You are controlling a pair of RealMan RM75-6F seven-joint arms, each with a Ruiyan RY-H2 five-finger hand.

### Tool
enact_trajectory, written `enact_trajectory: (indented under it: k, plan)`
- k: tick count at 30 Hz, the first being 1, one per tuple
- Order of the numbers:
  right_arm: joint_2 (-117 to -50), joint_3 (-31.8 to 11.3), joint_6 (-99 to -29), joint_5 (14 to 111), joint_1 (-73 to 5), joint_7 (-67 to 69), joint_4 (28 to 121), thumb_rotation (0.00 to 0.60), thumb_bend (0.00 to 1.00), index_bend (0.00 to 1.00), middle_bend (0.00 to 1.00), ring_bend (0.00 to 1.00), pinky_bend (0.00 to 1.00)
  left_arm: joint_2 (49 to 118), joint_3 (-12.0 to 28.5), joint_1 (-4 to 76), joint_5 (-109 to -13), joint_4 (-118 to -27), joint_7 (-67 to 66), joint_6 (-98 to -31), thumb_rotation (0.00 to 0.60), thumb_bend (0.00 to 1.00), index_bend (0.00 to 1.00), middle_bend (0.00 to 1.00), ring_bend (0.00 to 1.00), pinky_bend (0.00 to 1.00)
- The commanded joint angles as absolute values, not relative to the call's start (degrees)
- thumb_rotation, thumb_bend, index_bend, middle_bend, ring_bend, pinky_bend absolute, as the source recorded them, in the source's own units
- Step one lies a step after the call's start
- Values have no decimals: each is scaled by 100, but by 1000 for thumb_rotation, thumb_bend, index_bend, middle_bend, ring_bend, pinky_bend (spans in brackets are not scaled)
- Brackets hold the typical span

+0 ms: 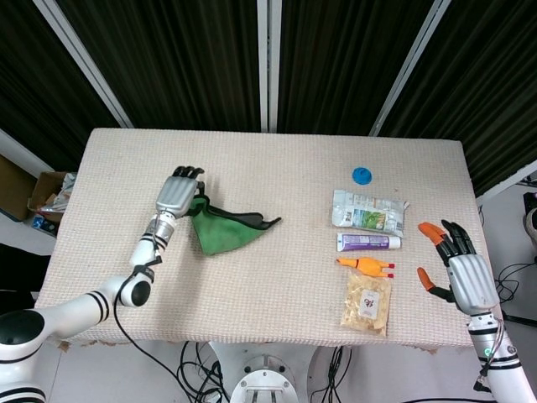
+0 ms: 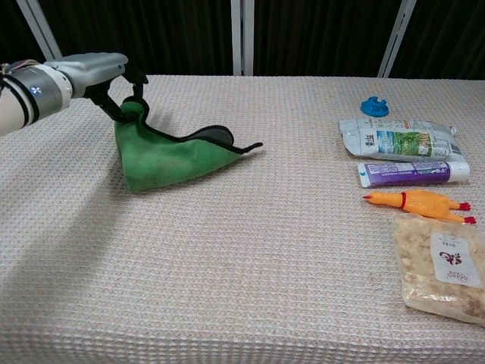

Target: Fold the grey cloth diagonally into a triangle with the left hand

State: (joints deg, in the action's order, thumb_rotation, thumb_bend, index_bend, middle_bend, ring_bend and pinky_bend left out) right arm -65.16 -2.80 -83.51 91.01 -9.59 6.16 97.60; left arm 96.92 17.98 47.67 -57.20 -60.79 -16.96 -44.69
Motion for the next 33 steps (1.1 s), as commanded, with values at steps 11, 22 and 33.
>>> enact_trajectory:
  k: [11, 22, 33]
  plan:
    - [-6495, -278, -8385, 9096, -922, 617, 9770, 600, 293, 135, 138, 0, 38, 9827, 1667, 4975, -4526, -5531, -2434, -4088, 600, 239, 182, 85, 104, 104]
    - [-6397, -301, -8375, 9091, -929, 750, 9747, 600, 293, 135, 138, 0, 38, 8477, 1660, 3944, -5222, -7387, -1631, -5687, 600, 110, 135, 70, 96, 104]
    - [-6242, -307, -8287, 8741, -812, 1161, 9361, 600, 297, 135, 137, 0, 38, 7344, 739, 2277, -7009, -8116, -208, -7523, 600, 107, 229, 118, 96, 105]
